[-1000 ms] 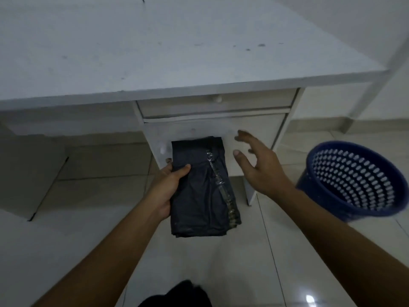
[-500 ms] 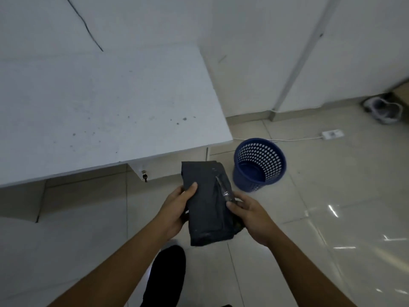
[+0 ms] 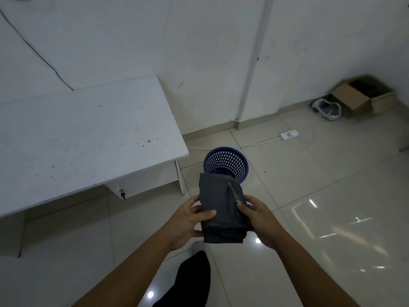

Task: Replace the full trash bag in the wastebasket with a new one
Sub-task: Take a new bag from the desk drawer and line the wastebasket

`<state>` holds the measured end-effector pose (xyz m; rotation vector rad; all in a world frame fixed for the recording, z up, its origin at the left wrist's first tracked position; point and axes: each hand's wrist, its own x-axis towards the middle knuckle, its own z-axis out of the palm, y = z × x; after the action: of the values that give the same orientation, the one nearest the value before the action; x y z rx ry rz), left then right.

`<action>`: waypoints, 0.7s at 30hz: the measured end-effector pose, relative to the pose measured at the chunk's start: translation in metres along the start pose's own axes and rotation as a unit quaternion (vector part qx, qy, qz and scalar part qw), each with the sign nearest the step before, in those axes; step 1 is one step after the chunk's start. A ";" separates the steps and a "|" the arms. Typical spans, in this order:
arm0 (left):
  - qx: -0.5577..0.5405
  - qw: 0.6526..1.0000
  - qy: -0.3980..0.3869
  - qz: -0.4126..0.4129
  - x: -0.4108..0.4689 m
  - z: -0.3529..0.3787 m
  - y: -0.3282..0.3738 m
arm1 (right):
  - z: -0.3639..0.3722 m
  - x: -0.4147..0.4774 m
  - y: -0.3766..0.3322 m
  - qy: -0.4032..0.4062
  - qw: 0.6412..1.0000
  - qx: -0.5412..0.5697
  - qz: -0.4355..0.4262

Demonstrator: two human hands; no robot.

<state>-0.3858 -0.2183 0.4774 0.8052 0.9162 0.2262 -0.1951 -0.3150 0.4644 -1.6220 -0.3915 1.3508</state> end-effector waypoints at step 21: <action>-0.100 0.989 0.084 -0.062 0.248 0.022 0.115 | -0.069 0.243 -0.113 0.081 0.986 0.016 0.142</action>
<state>-0.2005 -0.0274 0.4127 0.5467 1.0794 0.2761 -0.0163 -0.1107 0.4103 -1.7964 -0.0399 1.4111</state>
